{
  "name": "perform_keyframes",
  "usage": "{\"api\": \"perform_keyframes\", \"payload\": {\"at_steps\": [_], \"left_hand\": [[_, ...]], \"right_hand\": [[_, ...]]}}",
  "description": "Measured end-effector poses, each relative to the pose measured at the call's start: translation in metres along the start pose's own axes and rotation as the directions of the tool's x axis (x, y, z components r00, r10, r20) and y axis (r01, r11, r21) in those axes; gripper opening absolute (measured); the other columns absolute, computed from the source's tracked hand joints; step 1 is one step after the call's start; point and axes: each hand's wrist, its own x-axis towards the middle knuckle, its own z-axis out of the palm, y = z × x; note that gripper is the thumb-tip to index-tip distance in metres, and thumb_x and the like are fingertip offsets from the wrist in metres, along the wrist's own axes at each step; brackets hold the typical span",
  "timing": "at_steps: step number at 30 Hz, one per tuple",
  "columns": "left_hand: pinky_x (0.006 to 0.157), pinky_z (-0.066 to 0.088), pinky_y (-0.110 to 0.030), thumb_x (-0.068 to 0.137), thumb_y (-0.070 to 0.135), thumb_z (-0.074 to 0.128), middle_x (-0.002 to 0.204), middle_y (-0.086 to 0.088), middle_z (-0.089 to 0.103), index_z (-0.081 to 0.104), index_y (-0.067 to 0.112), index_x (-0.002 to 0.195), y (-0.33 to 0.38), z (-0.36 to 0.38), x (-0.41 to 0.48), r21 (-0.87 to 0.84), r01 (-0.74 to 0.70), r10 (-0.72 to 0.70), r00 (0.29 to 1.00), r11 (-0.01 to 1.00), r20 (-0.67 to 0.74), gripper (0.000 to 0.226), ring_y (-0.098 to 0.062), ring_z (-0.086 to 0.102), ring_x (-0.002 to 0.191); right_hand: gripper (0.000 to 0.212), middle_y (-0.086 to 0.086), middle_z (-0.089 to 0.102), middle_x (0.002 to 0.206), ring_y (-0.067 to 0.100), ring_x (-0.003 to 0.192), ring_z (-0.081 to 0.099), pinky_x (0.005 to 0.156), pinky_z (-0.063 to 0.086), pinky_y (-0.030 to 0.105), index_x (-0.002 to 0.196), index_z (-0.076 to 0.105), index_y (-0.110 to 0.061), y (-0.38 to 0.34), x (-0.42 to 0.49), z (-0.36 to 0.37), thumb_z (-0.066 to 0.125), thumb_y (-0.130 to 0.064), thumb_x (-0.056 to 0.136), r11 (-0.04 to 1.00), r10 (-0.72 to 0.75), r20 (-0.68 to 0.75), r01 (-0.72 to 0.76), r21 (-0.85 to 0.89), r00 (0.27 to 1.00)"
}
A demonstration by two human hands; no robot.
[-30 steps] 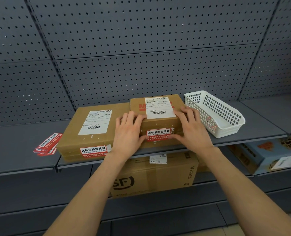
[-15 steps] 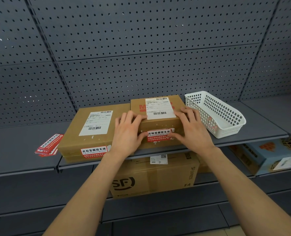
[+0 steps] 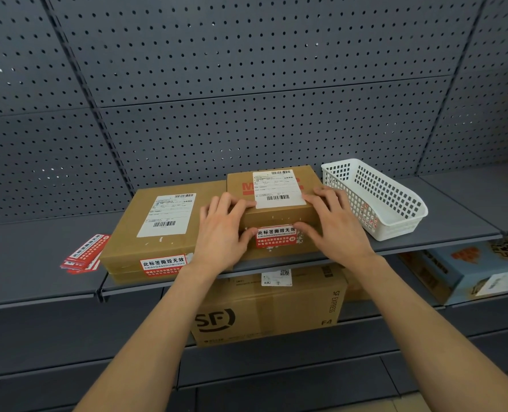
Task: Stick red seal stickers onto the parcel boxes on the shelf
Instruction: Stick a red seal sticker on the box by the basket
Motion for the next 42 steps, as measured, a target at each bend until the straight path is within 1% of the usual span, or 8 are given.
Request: {"api": "perform_keyframes", "payload": {"at_steps": [5,11,17,22,29,34,38,42], "left_hand": [[0.113,0.037,-0.044,0.095,0.047,0.077,0.130,0.005,0.049,0.057,0.031,0.145,0.000,-0.001,0.001,-0.011,0.010,-0.010,1.000,1.000,0.015,0.056,-0.017,0.044,0.125],[0.111,0.040,-0.048,0.097,0.045,0.073,0.129,0.006,0.047,0.057,0.032,0.145,-0.003,0.001,0.000,-0.038,0.006,-0.005,1.000,0.999,0.013,0.052,-0.018,0.043,0.124],[0.107,0.040,-0.042,0.086,0.079,0.067,0.126,0.005,0.048,0.057,0.032,0.140,0.006,0.006,0.000,0.014,0.027,-0.026,0.999,1.000,-0.040,0.072,-0.018,0.045,0.120],[0.104,0.043,-0.045,0.086,0.071,0.075,0.121,0.001,0.050,0.059,0.026,0.132,0.018,0.015,0.001,0.067,0.073,-0.066,0.992,0.995,-0.106,0.066,-0.023,0.048,0.116],[0.103,0.045,-0.046,0.090,0.061,0.078,0.124,0.002,0.051,0.061,0.029,0.135,0.002,0.009,0.004,0.008,0.012,-0.012,0.998,1.000,-0.060,0.058,-0.022,0.047,0.119],[0.103,0.046,-0.046,0.090,0.058,0.080,0.122,0.003,0.051,0.062,0.029,0.136,-0.001,0.007,0.005,-0.010,0.007,-0.007,0.999,1.000,-0.044,0.057,-0.022,0.047,0.117],[0.102,0.046,-0.046,0.091,0.056,0.079,0.121,0.004,0.051,0.062,0.030,0.138,-0.003,0.004,0.005,-0.022,0.002,-0.003,0.999,1.000,-0.032,0.056,-0.020,0.046,0.116],[0.104,0.044,-0.045,0.087,0.062,0.080,0.125,0.003,0.051,0.060,0.030,0.142,-0.003,0.003,0.003,-0.008,-0.007,0.007,1.000,1.000,-0.011,0.067,-0.021,0.047,0.119]], "right_hand": [[0.069,0.005,0.046,0.154,0.029,0.150,0.035,0.113,0.051,0.049,0.151,0.051,-0.020,0.000,0.000,-0.001,0.062,-0.066,0.100,1.000,0.011,0.007,-0.011,0.017,1.000],[0.082,0.003,0.048,0.147,0.028,0.144,0.037,0.107,0.053,0.046,0.143,0.056,-0.025,-0.012,0.002,0.001,0.059,-0.086,0.089,0.995,0.093,-0.031,-0.091,0.046,0.995],[0.094,0.004,0.052,0.137,0.031,0.132,0.044,0.107,0.050,0.044,0.130,0.062,-0.021,-0.022,0.008,0.009,0.058,-0.098,0.077,0.993,0.118,-0.099,-0.117,0.009,0.988],[0.093,0.007,0.052,0.134,0.033,0.131,0.045,0.107,0.050,0.045,0.128,0.061,-0.018,-0.025,0.009,0.012,0.058,-0.097,0.078,0.992,0.127,-0.116,-0.129,-0.006,0.985],[0.083,0.002,0.050,0.146,0.029,0.143,0.039,0.105,0.057,0.048,0.144,0.058,-0.024,-0.008,0.002,0.002,0.068,-0.081,0.085,0.995,0.068,-0.054,-0.064,0.081,0.996],[0.078,0.000,0.050,0.146,0.027,0.142,0.039,0.108,0.052,0.046,0.143,0.060,-0.025,-0.004,0.002,0.000,0.073,-0.075,0.084,0.983,0.086,-0.042,-0.077,0.167,0.995],[0.071,-0.001,0.049,0.148,0.027,0.144,0.038,0.110,0.053,0.050,0.145,0.060,-0.027,-0.002,0.001,-0.002,0.074,-0.068,0.089,0.982,0.078,-0.032,-0.071,0.176,0.996],[0.084,-0.001,0.047,0.151,0.025,0.148,0.036,0.114,0.046,0.045,0.149,0.056,-0.028,-0.005,-0.001,-0.005,0.077,-0.075,0.082,0.983,0.076,-0.009,-0.074,0.168,0.997]]}}
